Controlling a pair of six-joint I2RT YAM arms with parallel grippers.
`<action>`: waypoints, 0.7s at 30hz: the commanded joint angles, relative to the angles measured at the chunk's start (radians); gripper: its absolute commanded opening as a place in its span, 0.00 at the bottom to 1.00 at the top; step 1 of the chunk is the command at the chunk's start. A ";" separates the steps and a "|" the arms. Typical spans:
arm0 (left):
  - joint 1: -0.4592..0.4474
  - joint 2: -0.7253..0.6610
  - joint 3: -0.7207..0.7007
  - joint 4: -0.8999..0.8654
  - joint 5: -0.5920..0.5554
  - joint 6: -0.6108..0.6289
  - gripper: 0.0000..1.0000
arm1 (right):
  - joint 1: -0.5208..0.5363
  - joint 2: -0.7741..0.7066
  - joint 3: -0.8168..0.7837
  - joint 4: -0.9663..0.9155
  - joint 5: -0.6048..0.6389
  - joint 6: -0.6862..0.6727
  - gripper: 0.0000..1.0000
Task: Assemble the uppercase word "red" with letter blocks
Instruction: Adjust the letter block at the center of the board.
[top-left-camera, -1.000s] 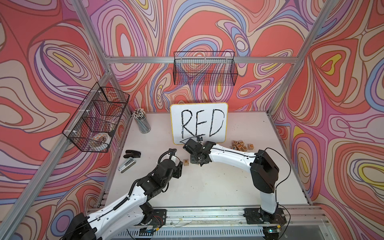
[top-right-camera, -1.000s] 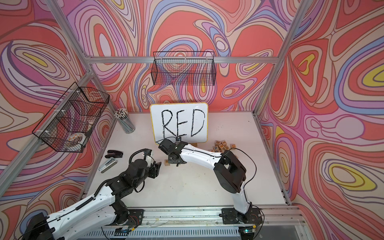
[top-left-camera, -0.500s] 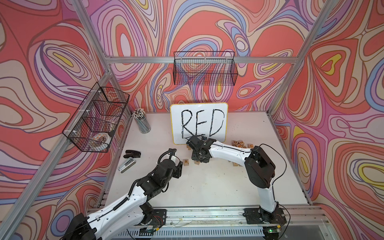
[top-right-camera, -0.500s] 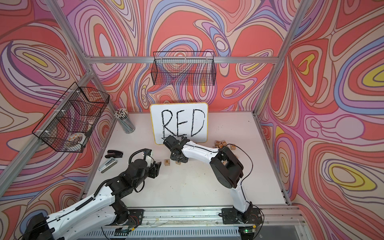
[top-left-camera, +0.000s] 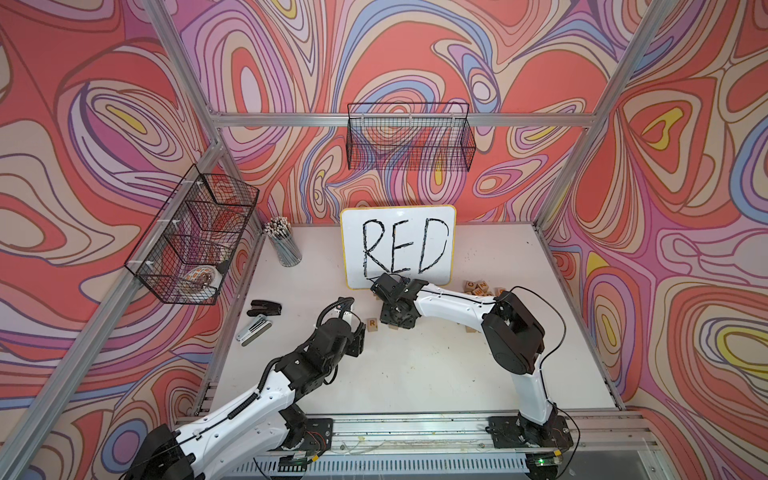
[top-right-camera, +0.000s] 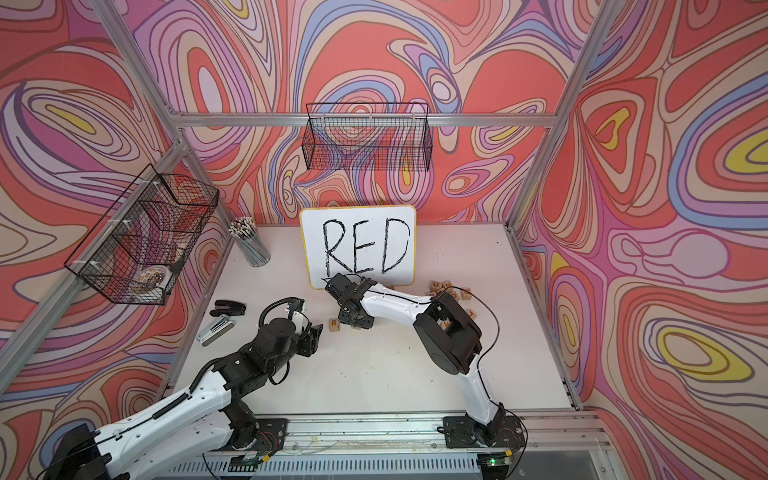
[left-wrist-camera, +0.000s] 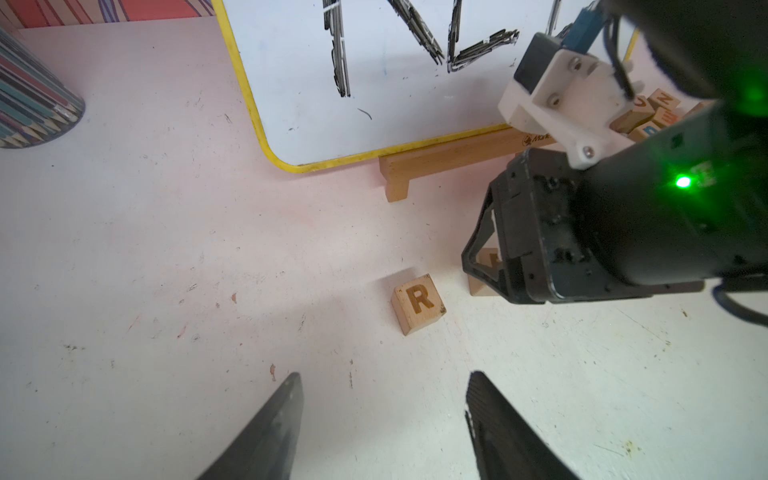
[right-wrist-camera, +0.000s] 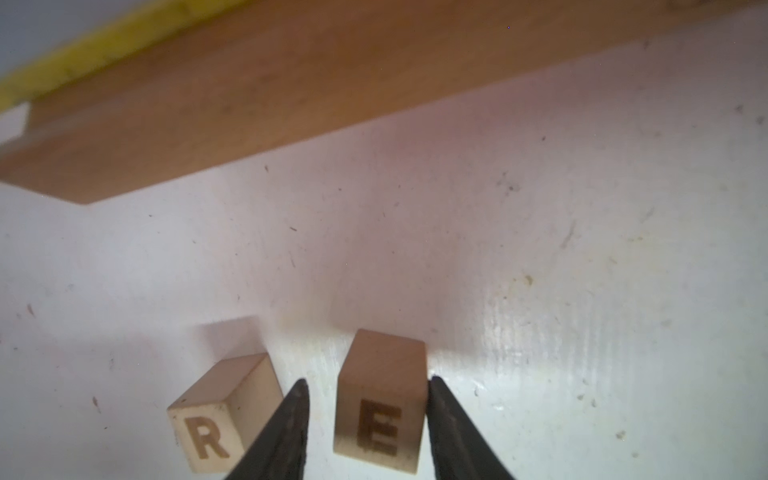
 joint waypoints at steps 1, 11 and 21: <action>0.007 -0.011 0.002 -0.008 -0.023 0.004 0.65 | 0.002 0.025 -0.020 0.006 0.001 0.001 0.46; 0.007 -0.003 0.003 -0.004 -0.021 0.004 0.65 | 0.001 0.025 -0.003 -0.028 0.025 -0.070 0.32; 0.007 -0.001 0.003 -0.004 -0.023 0.004 0.65 | 0.007 0.066 0.133 -0.223 0.090 -0.308 0.26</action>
